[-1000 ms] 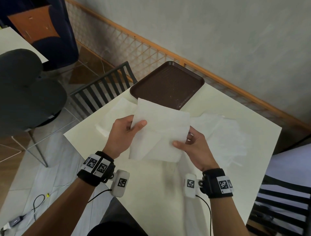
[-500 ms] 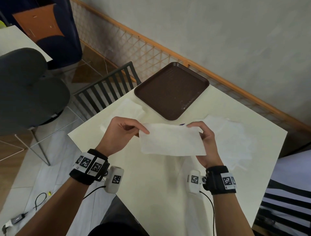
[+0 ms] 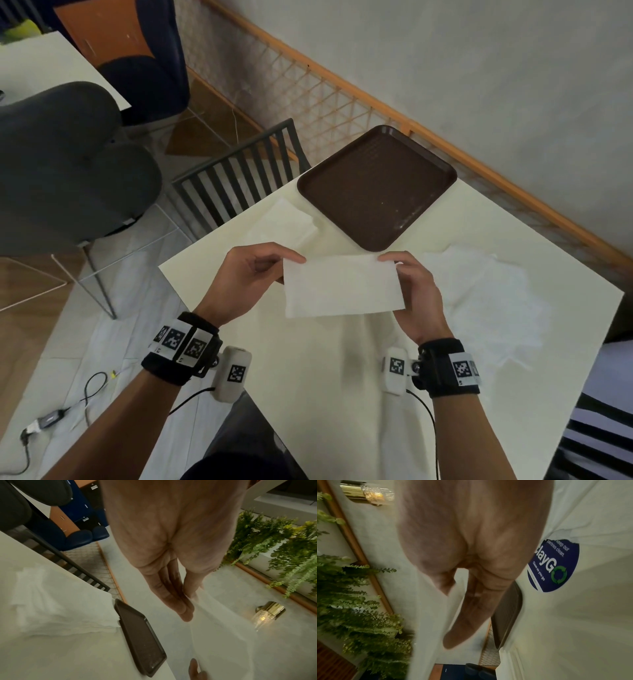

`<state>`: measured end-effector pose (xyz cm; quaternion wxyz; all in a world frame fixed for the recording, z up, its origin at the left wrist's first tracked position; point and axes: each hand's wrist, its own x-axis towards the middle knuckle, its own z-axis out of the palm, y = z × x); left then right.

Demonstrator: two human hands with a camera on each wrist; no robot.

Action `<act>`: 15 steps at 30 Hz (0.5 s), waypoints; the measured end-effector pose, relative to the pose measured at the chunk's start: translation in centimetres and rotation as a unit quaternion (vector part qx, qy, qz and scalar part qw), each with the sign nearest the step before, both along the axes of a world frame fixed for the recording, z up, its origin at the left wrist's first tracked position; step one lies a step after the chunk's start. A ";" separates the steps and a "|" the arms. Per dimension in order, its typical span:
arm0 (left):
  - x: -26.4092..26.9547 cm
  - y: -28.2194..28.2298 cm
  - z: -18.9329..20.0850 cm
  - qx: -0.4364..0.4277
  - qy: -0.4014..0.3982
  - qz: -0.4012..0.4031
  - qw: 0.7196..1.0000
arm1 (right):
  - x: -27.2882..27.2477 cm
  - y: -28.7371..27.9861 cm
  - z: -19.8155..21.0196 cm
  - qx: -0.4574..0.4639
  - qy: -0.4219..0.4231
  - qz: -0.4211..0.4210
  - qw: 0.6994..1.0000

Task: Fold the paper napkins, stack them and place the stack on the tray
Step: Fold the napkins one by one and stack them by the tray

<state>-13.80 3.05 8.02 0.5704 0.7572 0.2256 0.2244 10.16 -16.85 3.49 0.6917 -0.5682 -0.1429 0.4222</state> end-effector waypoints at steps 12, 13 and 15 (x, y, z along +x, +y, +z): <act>-2.3 5.9 -4.7 -0.054 0.084 0.186 0.977 | 1.0 15.3 -1.2 -0.094 -0.278 0.139 0.946; -2.1 6.4 -5.1 -0.033 0.095 0.208 0.973 | 1.0 17.0 -1.5 -0.106 -0.300 0.144 0.937; -1.9 7.5 -6.5 -0.005 0.133 0.235 0.963 | 0.7 20.1 -2.6 -0.142 -0.351 0.148 0.914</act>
